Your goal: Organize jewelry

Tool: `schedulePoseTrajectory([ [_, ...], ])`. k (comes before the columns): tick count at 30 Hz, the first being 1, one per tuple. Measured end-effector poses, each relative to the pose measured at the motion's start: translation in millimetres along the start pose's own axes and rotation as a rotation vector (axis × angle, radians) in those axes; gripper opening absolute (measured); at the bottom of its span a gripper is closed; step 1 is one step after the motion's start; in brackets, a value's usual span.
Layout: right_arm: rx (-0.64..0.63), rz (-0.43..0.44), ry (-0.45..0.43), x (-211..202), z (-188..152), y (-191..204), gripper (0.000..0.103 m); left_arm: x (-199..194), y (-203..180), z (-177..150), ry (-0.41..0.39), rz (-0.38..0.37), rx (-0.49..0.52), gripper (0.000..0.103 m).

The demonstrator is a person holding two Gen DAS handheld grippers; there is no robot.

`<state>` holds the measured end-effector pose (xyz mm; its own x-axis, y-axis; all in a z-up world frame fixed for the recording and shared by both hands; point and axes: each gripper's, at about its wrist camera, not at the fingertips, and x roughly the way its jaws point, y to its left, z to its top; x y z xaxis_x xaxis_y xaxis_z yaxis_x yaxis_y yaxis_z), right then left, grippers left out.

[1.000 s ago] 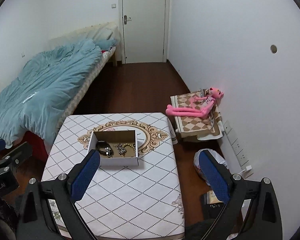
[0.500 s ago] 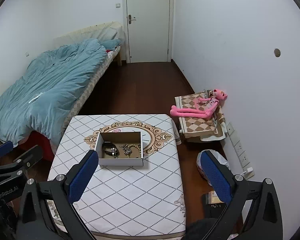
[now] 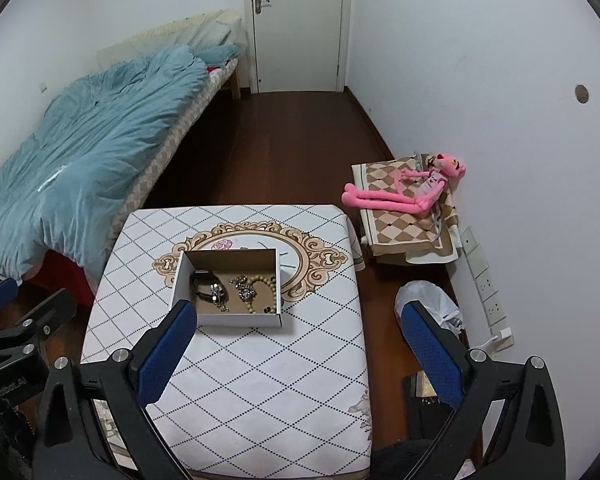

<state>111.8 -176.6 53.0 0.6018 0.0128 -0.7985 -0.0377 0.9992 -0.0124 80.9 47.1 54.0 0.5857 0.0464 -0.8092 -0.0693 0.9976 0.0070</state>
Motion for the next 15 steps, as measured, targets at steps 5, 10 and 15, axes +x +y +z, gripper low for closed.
schedulePoseTrajectory([
  [5,-0.009,-0.003,0.019,9,5,3,0.103,12,-1,6,0.022,0.006,0.007,0.103],
  [10,-0.016,-0.006,0.033,16,9,5,0.103,19,-1,8,0.036,0.002,0.001,0.103],
  [15,-0.022,-0.005,0.039,20,10,7,0.103,22,-2,9,0.043,0.000,0.006,0.103],
])
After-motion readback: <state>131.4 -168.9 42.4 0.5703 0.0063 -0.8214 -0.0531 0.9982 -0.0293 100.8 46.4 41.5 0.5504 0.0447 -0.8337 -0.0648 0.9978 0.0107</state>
